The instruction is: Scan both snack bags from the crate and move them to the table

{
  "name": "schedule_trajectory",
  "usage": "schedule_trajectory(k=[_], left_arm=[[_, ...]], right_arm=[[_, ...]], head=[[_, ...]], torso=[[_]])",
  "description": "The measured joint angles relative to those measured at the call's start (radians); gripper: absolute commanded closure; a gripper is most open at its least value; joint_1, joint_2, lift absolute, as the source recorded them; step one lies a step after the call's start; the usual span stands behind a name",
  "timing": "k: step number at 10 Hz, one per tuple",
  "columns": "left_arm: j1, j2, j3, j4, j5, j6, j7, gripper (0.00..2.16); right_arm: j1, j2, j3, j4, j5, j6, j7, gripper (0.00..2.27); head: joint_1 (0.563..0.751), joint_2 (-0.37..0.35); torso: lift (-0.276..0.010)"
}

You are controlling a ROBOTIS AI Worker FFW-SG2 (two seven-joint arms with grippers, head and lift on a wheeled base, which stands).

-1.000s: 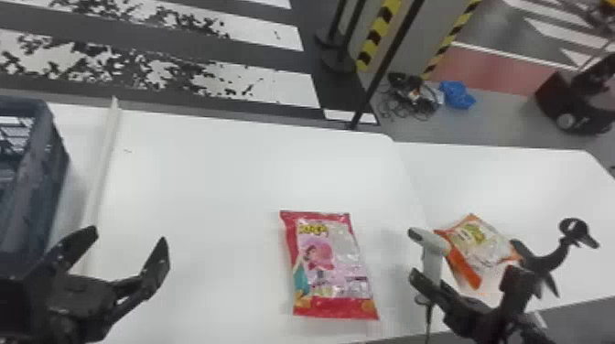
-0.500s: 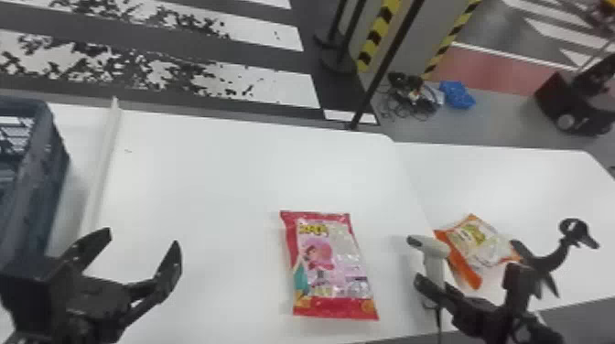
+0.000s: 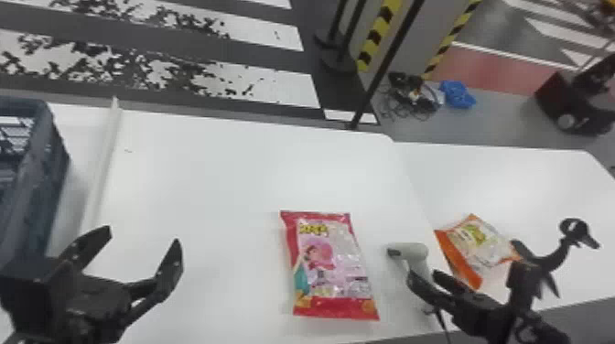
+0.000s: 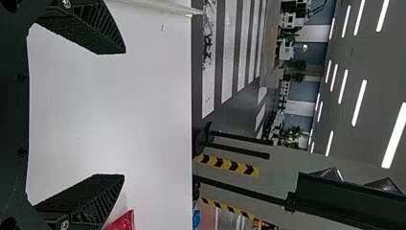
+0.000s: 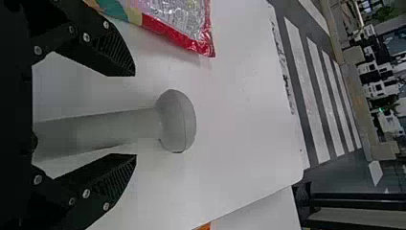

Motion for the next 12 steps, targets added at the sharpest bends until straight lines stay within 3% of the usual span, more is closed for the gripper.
schedule_trajectory(k=[2,4,6,9,12], left_arm=[[0.0,0.0,-0.006,-0.003,-0.003,0.001,0.001,0.07],[0.003,0.0,-0.007,-0.004,-0.013,0.008,0.002,0.07],[0.004,0.001,-0.011,-0.003,-0.02,0.009,0.002,0.07],[0.008,0.003,-0.021,-0.009,-0.024,0.009,0.002,0.07],[0.02,0.005,-0.008,-0.019,-0.026,0.009,0.002,0.07]], right_arm=[[0.043,0.018,-0.026,-0.123,-0.048,0.029,0.027,0.07],[0.03,0.014,-0.073,-0.242,-0.093,0.326,0.181,0.09],[-0.015,-0.043,-0.078,-0.278,-0.135,0.618,0.269,0.09],[-0.061,-0.063,0.015,-0.25,-0.074,0.679,0.281,0.1],[-0.116,-0.059,0.143,-0.173,0.015,0.591,0.247,0.1]], head=[[0.695,-0.35],[0.695,-0.35],[0.695,-0.35],[0.695,-0.35],[0.695,-0.35]], torso=[[-0.087],[-0.087],[-0.087],[-0.087],[-0.087]])
